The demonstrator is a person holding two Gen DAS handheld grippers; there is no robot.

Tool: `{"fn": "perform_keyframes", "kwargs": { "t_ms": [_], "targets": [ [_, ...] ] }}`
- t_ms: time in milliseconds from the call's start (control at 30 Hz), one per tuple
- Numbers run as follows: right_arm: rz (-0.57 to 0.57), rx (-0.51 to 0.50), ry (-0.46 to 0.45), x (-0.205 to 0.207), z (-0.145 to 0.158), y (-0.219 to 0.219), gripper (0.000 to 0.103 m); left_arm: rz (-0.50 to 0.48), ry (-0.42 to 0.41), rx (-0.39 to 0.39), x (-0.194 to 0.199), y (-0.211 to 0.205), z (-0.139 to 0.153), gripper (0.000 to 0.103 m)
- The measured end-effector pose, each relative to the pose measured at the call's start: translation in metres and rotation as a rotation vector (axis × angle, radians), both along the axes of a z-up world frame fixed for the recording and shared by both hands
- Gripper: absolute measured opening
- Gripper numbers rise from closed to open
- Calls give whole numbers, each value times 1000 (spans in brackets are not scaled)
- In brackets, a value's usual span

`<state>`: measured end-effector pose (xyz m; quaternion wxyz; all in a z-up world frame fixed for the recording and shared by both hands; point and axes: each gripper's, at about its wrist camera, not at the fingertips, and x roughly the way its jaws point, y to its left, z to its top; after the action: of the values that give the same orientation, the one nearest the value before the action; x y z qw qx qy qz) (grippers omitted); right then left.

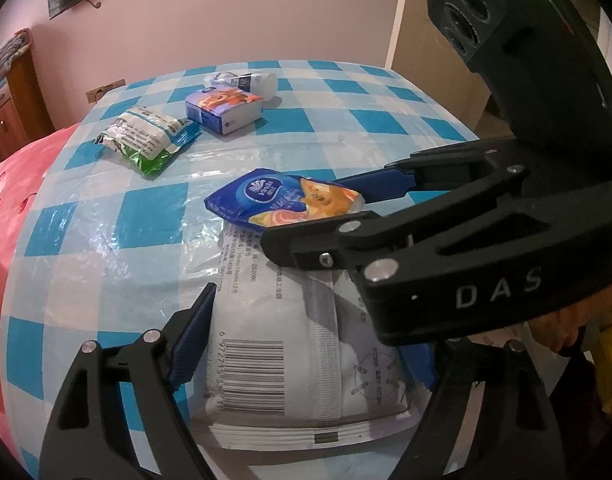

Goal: Collect trash
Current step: 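Grasp the blue Vinda tissue pack off the grey bag with the right tool, then lift the Vinda pack with the right tool while the left tool lifts the grey bag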

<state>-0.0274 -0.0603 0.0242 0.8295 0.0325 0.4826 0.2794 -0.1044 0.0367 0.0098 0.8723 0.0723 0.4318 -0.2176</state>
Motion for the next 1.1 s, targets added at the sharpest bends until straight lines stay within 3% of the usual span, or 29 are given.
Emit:
{"fn": "perform_keyframes", "kwargs": {
  "t_ms": [567,1100],
  "targets": [
    [-126,36,-40,-14,15,-27,42,50,11,-36,-3,5,1,77],
    [-215,1,-93,-42,34,-32,35,128,-6,-95,-17,32,8,77]
  ]
}}
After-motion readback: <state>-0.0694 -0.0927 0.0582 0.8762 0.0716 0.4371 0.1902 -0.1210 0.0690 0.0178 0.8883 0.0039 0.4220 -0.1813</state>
